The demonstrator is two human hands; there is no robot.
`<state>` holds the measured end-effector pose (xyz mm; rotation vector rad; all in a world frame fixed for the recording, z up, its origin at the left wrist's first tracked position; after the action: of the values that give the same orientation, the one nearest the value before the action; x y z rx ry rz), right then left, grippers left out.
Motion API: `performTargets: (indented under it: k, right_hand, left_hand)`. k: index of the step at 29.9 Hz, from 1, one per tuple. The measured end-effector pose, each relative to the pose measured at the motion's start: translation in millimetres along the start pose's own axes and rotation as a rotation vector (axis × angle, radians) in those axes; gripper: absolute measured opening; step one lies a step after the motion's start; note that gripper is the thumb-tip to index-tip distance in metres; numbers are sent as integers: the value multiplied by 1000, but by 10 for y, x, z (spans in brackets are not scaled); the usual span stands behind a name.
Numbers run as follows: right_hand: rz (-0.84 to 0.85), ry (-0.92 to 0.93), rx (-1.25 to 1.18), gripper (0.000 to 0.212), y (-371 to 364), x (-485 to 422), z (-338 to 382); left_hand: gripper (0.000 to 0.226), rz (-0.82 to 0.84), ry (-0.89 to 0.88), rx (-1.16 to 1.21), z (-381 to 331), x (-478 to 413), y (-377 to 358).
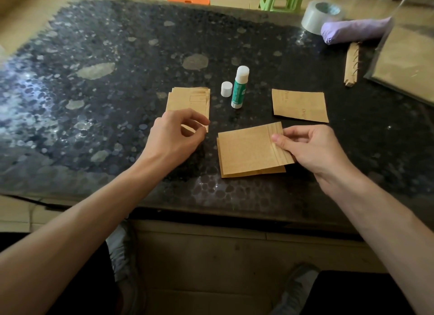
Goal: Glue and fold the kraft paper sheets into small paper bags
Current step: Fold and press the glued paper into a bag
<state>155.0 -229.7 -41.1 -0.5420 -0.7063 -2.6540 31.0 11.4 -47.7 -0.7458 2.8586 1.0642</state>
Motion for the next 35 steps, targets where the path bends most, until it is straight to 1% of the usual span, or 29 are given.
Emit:
performTargets:
  k: [3, 8, 27, 35]
  right_hand:
    - [4, 6, 16, 11, -30, 0, 0]
    - [-5, 11, 37, 13, -52, -5, -4]
    - [4, 6, 51, 13, -82, -5, 0]
    - [-1, 28, 63, 15, -85, -10, -1]
  left_hand:
    - [13, 9, -21, -24, -12, 1, -4]
    - [14, 20, -46, -30, -38, 3, -6]
    - [24, 145, -132, -64, 28, -8, -109]
    - [37, 246, -235, -143, -29, 46, -166]
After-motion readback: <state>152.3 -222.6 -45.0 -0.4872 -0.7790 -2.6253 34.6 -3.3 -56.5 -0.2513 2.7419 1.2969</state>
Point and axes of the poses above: each hand's wrist, its own x-axis away from the middle knuckle, its own y-axis out of the back of the hand, z = x × y, the point moved 3 cm from there along -x, towards the middle knuckle, and after that the axes turned 8 degrees about -y, right-handed, at the moved point
